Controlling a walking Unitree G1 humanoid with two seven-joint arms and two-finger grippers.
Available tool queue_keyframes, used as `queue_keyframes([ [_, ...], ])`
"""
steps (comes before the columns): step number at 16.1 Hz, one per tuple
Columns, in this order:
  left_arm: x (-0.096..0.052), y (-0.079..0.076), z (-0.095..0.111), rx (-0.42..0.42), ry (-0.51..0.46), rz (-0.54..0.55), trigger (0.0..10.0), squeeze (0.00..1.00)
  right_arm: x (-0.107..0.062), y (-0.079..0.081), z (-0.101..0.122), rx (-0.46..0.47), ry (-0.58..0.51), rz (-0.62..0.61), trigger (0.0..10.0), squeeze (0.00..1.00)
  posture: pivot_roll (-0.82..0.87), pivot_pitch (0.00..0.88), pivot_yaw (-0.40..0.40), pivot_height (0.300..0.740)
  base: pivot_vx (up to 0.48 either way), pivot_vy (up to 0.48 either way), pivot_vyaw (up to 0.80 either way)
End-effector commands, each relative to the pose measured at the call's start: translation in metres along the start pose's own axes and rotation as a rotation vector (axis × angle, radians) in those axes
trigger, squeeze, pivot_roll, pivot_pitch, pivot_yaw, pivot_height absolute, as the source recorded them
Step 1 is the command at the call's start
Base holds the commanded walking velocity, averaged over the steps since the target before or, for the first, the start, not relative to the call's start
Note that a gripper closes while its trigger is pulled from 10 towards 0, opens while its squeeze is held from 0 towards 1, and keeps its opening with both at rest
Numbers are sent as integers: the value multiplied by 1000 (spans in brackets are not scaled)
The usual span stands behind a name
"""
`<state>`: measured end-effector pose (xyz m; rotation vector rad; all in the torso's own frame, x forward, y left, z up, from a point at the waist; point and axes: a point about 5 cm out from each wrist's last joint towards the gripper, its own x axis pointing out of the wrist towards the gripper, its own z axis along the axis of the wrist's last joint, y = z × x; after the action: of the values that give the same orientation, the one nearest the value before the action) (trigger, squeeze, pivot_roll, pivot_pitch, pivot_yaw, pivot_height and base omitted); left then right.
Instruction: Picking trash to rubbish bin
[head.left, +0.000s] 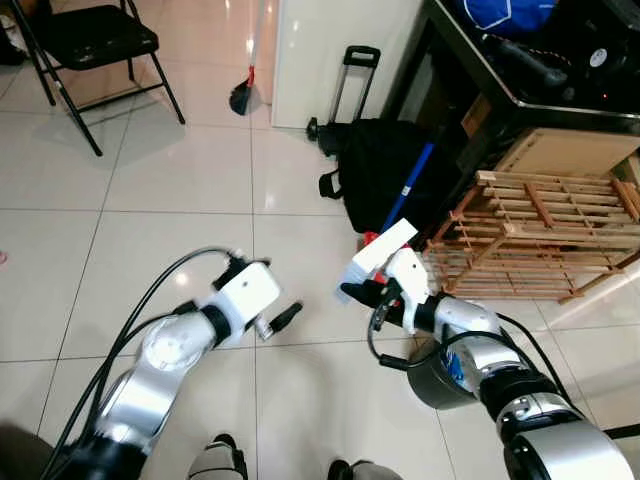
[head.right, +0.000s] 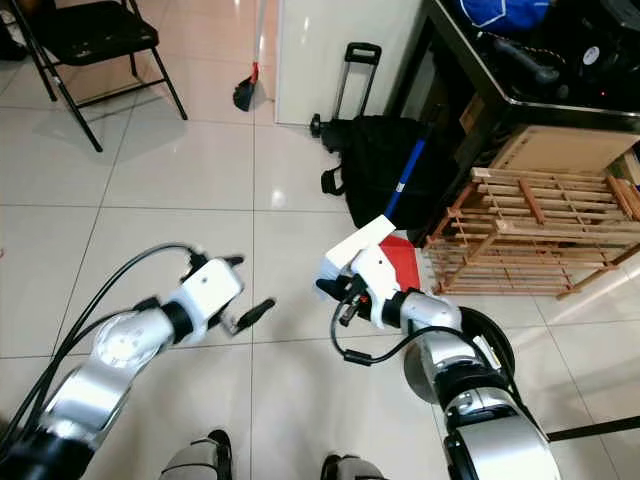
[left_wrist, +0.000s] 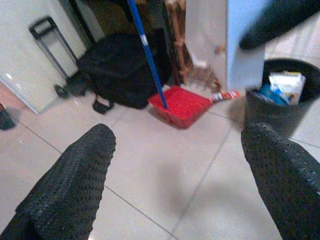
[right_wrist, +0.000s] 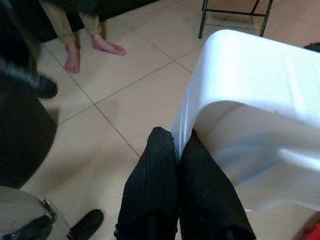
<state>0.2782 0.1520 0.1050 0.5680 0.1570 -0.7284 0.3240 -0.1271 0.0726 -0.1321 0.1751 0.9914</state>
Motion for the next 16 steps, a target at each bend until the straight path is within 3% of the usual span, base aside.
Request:
queue_keyframes([
  [1, -2, -2, 4, -2, -28, -24, 10000, 0, -11, -9, 2, 8, -2, -1, 10000, 384, -26, 165, -155, 740, 0, 0, 0],
  [2, -7, -3, 9, -33, -56, -73, 10000, 0, -21, -14, 4, 15, 28, 80, 10000, 376, -28, 166, -157, 740, 0, 0, 0],
  [7, -14, 0, 30, -62, -121, -147, 10000, 0, -32, -15, 7, 35, 67, 241, 10000, 373, -17, 167, -159, 740, 0, 0, 0],
  [11, -19, -9, 29, -57, -55, -293, 10000, 0, -36, -5, 8, 82, 64, 411, 10000, 376, -19, 164, -157, 740, 0, 0, 0],
  [16, -25, -22, 17, -131, 31, -407, 10000, 0, -35, 4, 12, 61, 37, 476, 10000, 380, -21, 159, -150, 740, 0, 0, 0],
])
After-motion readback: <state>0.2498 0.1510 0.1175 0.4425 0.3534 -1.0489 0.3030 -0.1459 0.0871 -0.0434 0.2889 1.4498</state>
